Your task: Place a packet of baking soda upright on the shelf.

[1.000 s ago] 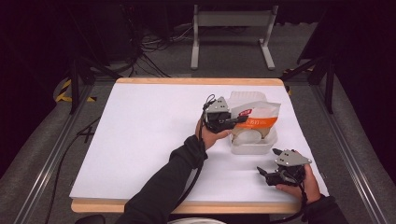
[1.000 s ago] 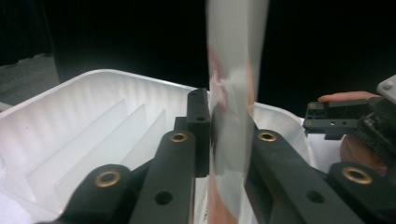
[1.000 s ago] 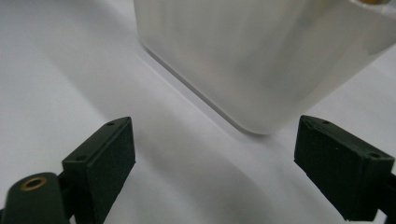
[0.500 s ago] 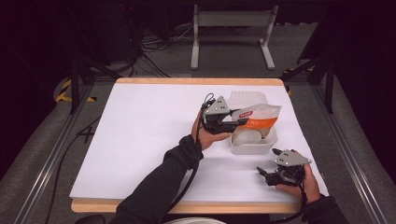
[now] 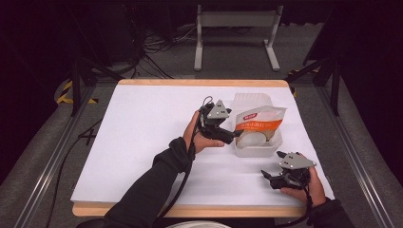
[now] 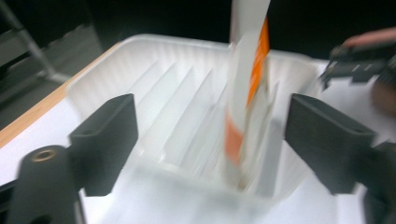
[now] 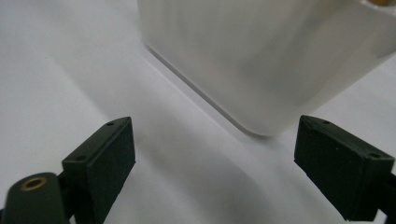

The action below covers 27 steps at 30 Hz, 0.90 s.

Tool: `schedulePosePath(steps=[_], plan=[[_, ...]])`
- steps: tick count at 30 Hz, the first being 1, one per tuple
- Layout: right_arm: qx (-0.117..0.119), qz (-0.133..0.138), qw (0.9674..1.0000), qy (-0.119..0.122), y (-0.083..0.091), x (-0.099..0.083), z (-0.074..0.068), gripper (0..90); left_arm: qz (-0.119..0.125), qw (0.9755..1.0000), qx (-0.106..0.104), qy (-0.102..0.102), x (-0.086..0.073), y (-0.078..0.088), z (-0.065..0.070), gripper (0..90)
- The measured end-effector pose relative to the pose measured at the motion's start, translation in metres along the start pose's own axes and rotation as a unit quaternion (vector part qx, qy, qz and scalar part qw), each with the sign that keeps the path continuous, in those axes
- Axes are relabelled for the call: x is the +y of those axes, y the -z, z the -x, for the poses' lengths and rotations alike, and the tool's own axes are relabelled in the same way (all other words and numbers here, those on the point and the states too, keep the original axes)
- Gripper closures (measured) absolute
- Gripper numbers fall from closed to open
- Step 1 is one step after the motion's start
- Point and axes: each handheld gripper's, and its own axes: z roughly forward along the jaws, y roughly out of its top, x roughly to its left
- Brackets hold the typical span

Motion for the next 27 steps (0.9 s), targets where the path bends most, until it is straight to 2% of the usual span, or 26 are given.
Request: schedulePosePath(steps=[5,10,16,17,19,20,23,27], plan=[[0.0,0.0,1.0,0.001,0.0,0.0,0.0,13.1,-0.029,0.9993,0.007,-0.022,-0.009,0.014,0.003,10.7],[-0.001,-0.001,1.0,0.002,0.0,0.001,-0.001,13.1,-0.049,0.9977,0.027,-0.04,-0.022,0.029,0.004,8.8],[-0.001,0.0,1.0,0.001,0.0,0.001,-0.001,13.1,-0.05,0.9969,0.038,-0.049,-0.042,0.045,0.005,7.3],[-0.001,0.0,1.0,0.0,0.0,0.001,-0.001,13.1,-0.051,0.9965,0.045,-0.048,-0.05,0.05,0.005,7.3],[-0.002,0.001,1.0,0.001,0.0,0.001,-0.001,13.1,-0.05,0.9967,0.047,-0.044,-0.059,0.055,0.004,7.3],[-0.002,0.001,1.0,0.001,0.0,0.001,-0.001,13.1,-0.05,0.9967,0.047,-0.044,-0.059,0.055,0.004,7.3],[0.0,0.004,1.0,0.001,0.0,0.002,-0.002,13.1,-0.051,0.9953,0.064,-0.052,-0.073,0.067,0.002,7.4],[0.0,0.004,1.0,0.001,0.0,0.002,-0.002,13.1,-0.055,0.9942,0.075,-0.054,-0.082,0.075,0.001,7.7]])
